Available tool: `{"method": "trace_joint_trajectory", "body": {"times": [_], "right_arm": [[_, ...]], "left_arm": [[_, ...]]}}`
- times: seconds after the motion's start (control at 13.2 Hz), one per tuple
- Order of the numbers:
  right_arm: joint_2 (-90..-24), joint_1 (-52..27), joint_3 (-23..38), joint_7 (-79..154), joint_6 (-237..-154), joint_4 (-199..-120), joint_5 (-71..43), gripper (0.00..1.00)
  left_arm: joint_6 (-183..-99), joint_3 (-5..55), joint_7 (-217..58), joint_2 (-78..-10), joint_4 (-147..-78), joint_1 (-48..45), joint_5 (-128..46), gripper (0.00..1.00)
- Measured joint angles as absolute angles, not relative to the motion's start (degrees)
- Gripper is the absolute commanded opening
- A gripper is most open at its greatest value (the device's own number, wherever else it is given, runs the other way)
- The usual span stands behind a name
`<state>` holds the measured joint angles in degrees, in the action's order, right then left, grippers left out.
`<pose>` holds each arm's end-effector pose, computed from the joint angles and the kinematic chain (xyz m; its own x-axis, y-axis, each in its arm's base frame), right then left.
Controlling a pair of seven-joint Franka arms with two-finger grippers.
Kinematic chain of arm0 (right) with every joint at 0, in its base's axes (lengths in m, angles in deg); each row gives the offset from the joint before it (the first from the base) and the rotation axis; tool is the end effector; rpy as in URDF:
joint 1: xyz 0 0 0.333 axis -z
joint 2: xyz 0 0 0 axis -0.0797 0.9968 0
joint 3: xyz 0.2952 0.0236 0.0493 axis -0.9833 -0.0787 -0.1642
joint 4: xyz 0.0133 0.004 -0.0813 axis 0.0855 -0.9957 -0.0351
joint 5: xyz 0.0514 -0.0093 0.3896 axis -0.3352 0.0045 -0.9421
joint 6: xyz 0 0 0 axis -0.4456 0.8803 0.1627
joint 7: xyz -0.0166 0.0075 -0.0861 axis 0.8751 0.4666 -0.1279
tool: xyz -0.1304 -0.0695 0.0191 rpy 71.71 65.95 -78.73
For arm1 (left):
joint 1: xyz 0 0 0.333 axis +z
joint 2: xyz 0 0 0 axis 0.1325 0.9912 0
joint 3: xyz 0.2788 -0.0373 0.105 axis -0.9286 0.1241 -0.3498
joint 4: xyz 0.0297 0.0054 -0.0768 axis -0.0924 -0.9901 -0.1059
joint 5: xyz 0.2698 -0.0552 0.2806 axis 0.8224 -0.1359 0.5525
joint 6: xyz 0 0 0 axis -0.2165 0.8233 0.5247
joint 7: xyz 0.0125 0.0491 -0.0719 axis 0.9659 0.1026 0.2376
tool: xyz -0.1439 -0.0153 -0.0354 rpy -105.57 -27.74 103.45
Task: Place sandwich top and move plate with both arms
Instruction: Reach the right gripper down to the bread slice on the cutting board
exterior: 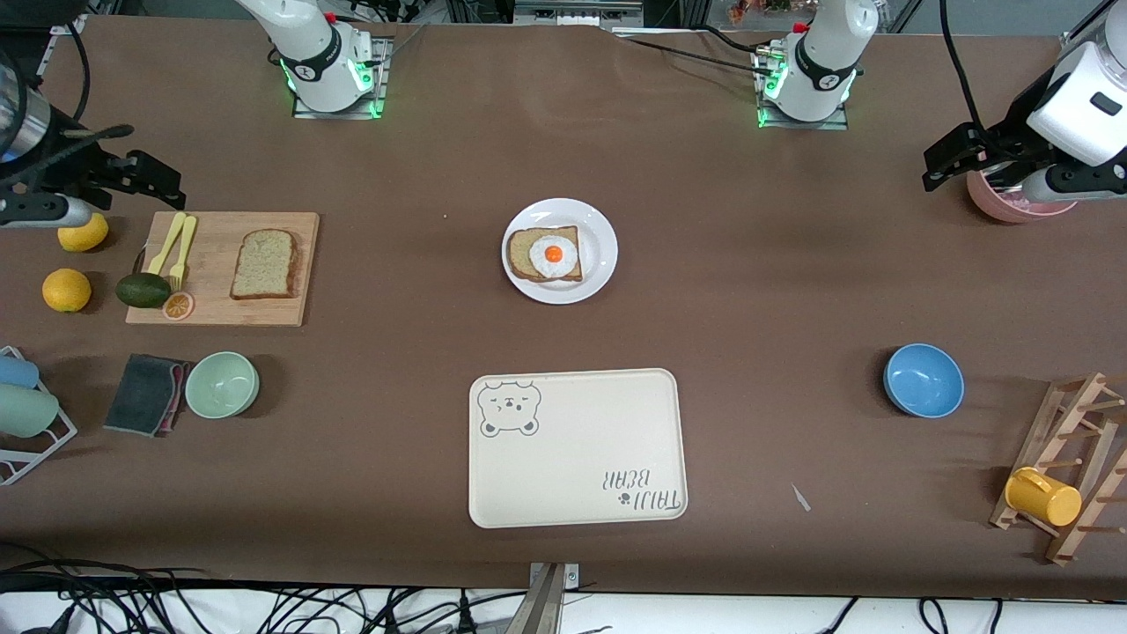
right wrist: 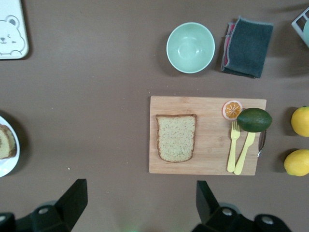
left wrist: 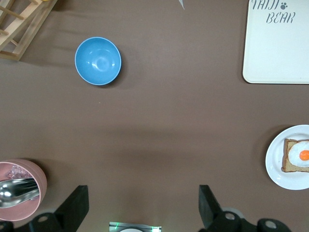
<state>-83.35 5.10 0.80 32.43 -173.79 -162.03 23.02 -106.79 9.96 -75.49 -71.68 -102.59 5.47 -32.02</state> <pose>0.5357 0.0068 0.5085 0.9968 0.0127 -0.0794 0.0128 -0.9999 0.0010 0.5239 -0.0530 0.5811 0.9931 0.0841 -0.0820 0.0834 -0.9964 -0.0119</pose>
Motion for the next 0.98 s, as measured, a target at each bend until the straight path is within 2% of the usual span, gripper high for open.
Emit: {"method": "trace_joint_trajectory", "body": {"times": [0.3, 0.68, 0.98], "right_arm": [[-83.1, 5.2, 1.1, 32.3, -180.8, -169.3, 23.1, 0.96], [-82.0, 5.2, 2.0, 27.9, -193.9, -182.0, 23.1, 0.96], [-79.2, 5.1, 1.9, 26.5, -200.5, -187.0, 23.5, 0.95]], "left_arm": [[-106.8, 10.0, -75.5, -71.7, -102.6, 5.5, -32.0, 1.00], [-106.8, 10.1, -75.5, -71.7, -102.5, 5.5, -32.0, 1.00], [-106.8, 10.2, -75.4, -71.7, -102.5, 5.5, -32.0, 1.00]]}}
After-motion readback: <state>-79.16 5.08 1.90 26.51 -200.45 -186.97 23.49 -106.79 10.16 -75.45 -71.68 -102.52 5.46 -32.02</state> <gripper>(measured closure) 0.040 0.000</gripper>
